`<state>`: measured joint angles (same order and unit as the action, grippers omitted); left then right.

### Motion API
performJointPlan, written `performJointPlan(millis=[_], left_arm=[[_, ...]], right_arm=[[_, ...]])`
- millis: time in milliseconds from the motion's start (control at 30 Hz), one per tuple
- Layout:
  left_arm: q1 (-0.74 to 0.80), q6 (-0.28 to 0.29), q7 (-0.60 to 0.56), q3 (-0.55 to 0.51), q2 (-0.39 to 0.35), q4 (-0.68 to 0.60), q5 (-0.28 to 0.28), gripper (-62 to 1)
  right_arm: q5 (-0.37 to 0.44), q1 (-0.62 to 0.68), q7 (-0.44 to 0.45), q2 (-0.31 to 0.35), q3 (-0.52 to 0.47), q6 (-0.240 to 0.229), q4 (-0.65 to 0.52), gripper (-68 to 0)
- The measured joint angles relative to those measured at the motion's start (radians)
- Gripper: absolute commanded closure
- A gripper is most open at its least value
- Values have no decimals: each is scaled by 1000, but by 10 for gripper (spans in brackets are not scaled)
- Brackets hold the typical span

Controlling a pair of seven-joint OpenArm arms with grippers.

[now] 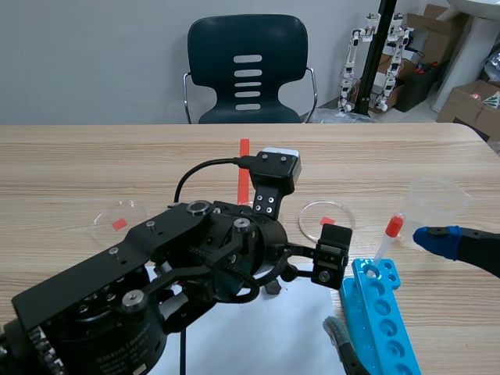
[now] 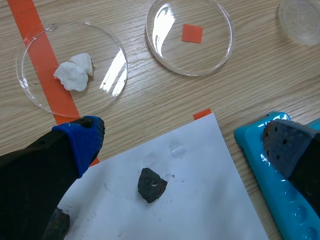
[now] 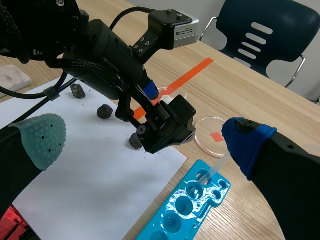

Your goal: Return to the home posture

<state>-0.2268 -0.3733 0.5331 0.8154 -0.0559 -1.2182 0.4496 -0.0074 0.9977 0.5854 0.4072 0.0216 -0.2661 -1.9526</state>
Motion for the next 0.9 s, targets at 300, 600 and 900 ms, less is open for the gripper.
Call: performJointPlan(millis=[300, 600, 900], left_arm=[[0, 0, 0, 0, 0, 0, 0, -623], [0, 0, 0, 0, 0, 0, 0, -623], [0, 70, -63, 0, -16, 0, 0, -623]], right_arm=[[0, 0, 0, 0, 0, 0, 0, -679], [0, 0, 0, 0, 0, 0, 0, -679], [0, 0, 0, 0, 0, 0, 0, -679]])
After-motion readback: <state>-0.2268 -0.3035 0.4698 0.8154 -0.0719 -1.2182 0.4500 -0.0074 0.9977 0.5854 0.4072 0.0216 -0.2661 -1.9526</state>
